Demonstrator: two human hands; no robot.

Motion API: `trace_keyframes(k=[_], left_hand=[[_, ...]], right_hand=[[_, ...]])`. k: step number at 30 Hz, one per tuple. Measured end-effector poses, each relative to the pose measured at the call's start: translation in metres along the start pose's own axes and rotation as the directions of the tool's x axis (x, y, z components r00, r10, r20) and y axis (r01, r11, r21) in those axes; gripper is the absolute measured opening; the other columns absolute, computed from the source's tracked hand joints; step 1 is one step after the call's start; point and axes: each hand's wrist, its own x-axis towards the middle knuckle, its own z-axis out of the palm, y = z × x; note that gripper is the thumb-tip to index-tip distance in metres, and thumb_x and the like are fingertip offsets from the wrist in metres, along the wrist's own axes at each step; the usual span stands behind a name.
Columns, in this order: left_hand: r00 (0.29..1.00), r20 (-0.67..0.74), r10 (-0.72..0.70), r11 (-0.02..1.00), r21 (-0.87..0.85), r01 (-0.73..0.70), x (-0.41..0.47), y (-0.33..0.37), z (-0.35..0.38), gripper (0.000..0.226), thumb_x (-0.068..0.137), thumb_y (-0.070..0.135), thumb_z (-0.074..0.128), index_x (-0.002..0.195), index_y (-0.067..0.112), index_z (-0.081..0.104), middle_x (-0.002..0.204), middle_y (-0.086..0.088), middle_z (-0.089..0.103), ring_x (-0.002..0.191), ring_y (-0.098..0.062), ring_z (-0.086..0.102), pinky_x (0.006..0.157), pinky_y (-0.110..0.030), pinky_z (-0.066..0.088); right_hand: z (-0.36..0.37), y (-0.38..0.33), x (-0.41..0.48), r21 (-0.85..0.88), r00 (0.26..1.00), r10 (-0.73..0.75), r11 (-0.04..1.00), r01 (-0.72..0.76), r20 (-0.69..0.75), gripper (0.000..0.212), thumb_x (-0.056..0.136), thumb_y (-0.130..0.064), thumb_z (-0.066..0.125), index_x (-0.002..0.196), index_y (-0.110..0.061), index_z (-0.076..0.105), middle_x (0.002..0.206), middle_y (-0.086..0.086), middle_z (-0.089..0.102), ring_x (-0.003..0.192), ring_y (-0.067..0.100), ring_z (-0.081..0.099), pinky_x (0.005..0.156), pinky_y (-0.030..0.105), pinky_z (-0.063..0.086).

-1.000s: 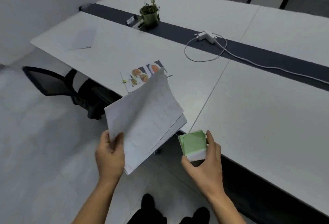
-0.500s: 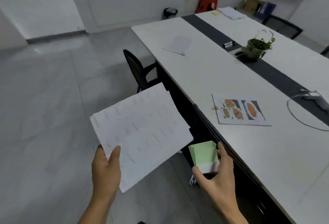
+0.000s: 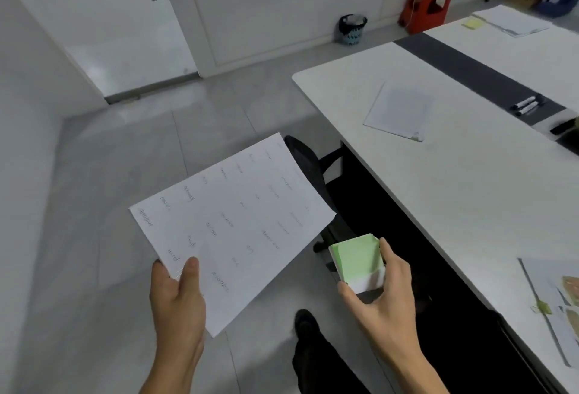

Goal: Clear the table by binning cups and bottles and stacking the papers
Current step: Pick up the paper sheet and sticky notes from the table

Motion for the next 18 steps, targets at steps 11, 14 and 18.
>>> trace_keyframes(k=[11, 14, 18], left_hand=[[0.951, -0.306, 0.043, 0.996, -0.065, -0.066, 0.256, 0.083, 0.012, 0.033, 0.102, 0.011, 0.050, 0.110, 0.043, 0.056, 0.108, 0.023, 0.067, 0.100, 0.003, 0.064, 0.084, -0.027, 0.047], [0.944, -0.331, 0.012, 0.993, -0.110, -0.051, 0.331, 0.076, 0.024, 0.042, 0.101, 0.009, 0.049, 0.099, 0.049, 0.059, 0.101, 0.024, 0.070, 0.096, 0.004, 0.066, 0.081, -0.025, 0.048], [0.954, -0.300, -0.006, 0.991, -0.129, -0.034, 0.459, 0.079, 0.053, 0.032, 0.100, 0.009, 0.051, 0.094, 0.040, 0.057, 0.098, 0.015, 0.067, 0.092, -0.008, 0.065, 0.074, -0.028, 0.048]], right_hand=[[0.174, -0.155, 0.267, -0.019, 0.958, -0.178, 0.982, 0.187, 0.225, 0.097, 0.063, -0.048, 0.067, 0.151, -0.026, 0.032, 0.127, -0.008, 0.044, 0.114, -0.011, 0.040, 0.080, 0.002, 0.038], [0.228, -0.169, 0.323, -0.057, 0.952, -0.184, 0.977, 0.204, 0.244, 0.097, 0.061, -0.053, 0.064, 0.150, -0.031, 0.032, 0.124, -0.012, 0.042, 0.110, -0.009, 0.043, 0.075, 0.008, 0.042], [0.305, -0.188, 0.403, -0.071, 0.967, -0.158, 0.982, 0.176, 0.199, 0.097, 0.062, -0.046, 0.075, 0.149, -0.034, 0.035, 0.122, -0.018, 0.038, 0.102, -0.007, 0.051, 0.075, 0.014, 0.044]])
